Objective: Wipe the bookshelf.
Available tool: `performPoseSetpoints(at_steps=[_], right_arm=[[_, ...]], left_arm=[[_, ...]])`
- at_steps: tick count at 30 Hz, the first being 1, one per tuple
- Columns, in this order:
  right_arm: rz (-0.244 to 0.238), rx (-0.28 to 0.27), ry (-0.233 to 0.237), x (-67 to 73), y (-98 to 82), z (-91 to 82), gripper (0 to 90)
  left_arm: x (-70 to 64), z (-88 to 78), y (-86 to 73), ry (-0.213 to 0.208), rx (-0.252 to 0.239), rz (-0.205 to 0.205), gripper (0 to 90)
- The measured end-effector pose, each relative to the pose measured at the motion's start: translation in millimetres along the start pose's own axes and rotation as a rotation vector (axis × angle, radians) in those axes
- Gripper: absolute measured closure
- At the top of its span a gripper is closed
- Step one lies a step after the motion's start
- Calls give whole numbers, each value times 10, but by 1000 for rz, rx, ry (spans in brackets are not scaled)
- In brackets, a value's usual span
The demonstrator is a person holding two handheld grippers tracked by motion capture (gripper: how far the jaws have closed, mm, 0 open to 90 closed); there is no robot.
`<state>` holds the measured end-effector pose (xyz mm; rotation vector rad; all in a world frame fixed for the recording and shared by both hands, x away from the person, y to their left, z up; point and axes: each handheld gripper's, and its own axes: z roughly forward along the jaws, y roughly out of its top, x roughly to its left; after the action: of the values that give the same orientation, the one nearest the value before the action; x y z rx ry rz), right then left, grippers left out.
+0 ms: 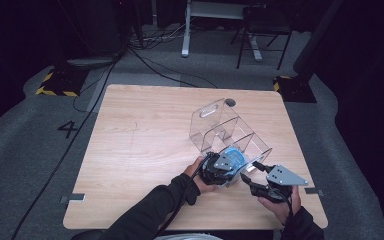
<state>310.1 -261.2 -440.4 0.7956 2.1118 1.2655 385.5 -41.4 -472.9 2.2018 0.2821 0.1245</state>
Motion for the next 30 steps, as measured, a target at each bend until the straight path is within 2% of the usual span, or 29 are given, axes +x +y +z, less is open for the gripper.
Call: performPoseSetpoints(at_steps=[3, 5, 6, 7, 9, 12, 14, 18, 20, 22, 27, 29, 30], right_arm=[[-13, 3, 4, 7, -8, 5, 391], [-31, 3, -2, 17, -5, -13, 391], [-31, 3, -2, 17, -5, -13, 391], [-32, -2, 4, 11, -3, -24, 391], [-21, -8, 5, -12, 1, -43, 393], [-17, -8, 7, -9, 6, -39, 393], [-27, -5, 6, 1, 2, -36, 392], [-16, -10, 1, -14, -5, -48, 387], [-12, -14, -1, -21, -7, -59, 376], [-12, -20, -5, -25, -8, -67, 372], [-16, -15, -8, -19, -7, -61, 367], [-14, -17, -8, -19, -8, -62, 366], [-15, -14, -8, -16, -8, -62, 365]], left_arm=[[16, -120, 140, -2, -60, 15, 772], [27, -226, 285, -2, -125, 19, 771], [27, -226, 285, -2, -125, 19, 771], [40, -265, 344, 2, -148, 19, 771], [72, -321, 423, -1, -202, -4, 770], [98, -334, 490, -9, -240, -12, 770], [85, -256, 479, -4, -211, 5, 771], [87, -91, 372, -12, -181, -16, 775], [39, -49, 335, 18, -170, 1, 778], [26, -30, 302, 15, -167, -2, 780], [-9, 37, 234, 54, -144, 3, 781], [-39, 167, 164, 87, -51, 16, 781], [-43, 304, 9, 84, -28, -3, 781]])
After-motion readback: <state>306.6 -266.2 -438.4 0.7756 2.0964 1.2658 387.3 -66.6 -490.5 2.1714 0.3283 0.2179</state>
